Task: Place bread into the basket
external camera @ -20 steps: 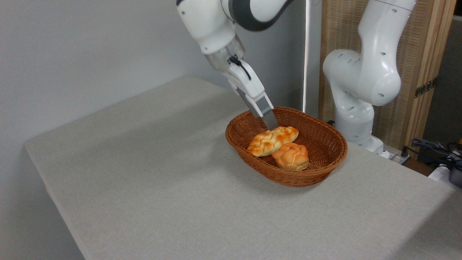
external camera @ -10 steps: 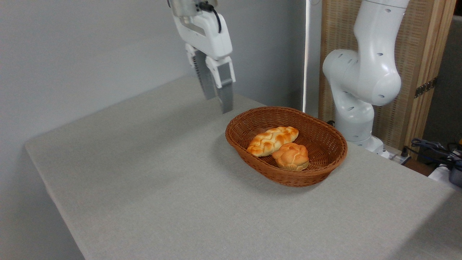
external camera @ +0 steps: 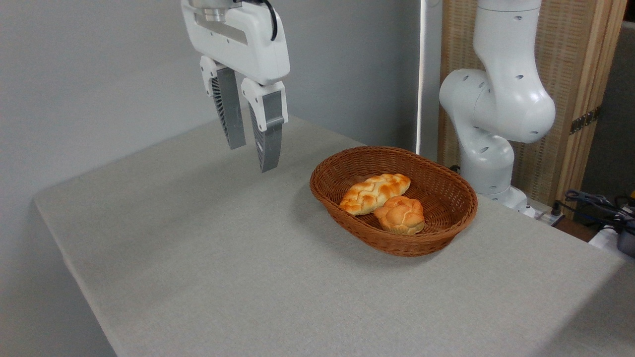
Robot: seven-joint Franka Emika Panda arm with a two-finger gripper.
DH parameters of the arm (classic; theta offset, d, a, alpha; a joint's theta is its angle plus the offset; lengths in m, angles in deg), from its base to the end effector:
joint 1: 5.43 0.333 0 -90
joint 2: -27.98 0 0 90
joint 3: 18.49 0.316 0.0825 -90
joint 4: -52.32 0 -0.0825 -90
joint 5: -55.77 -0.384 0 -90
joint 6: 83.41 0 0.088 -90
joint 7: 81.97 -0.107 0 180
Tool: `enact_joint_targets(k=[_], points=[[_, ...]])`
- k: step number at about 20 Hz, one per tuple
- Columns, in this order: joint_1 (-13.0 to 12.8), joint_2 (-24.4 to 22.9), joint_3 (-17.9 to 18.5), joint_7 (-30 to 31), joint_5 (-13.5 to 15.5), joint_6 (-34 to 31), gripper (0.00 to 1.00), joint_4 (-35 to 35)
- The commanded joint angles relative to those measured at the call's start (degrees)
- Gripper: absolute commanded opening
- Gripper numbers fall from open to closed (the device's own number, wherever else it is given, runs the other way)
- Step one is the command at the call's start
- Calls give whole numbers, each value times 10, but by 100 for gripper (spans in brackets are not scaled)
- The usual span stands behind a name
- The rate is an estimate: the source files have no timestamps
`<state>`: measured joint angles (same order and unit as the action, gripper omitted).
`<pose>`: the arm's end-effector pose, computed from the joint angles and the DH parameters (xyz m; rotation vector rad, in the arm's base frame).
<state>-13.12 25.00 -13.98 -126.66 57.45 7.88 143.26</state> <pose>0.5400 -0.0319 0.6472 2.8600 -1.2698 0.1034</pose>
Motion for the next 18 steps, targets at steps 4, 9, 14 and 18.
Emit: enact_joint_targets(k=[4, 9, 14, 18], points=[[7, 13, -3, 2, 2, -18, 100, -19], [7, 14, -5, 2, 3, -55, 100, -18], [33, 14, -31, 3, 2, -57, 100, 0], [34, 11, -31, 2, 3, -37, 100, 18]])
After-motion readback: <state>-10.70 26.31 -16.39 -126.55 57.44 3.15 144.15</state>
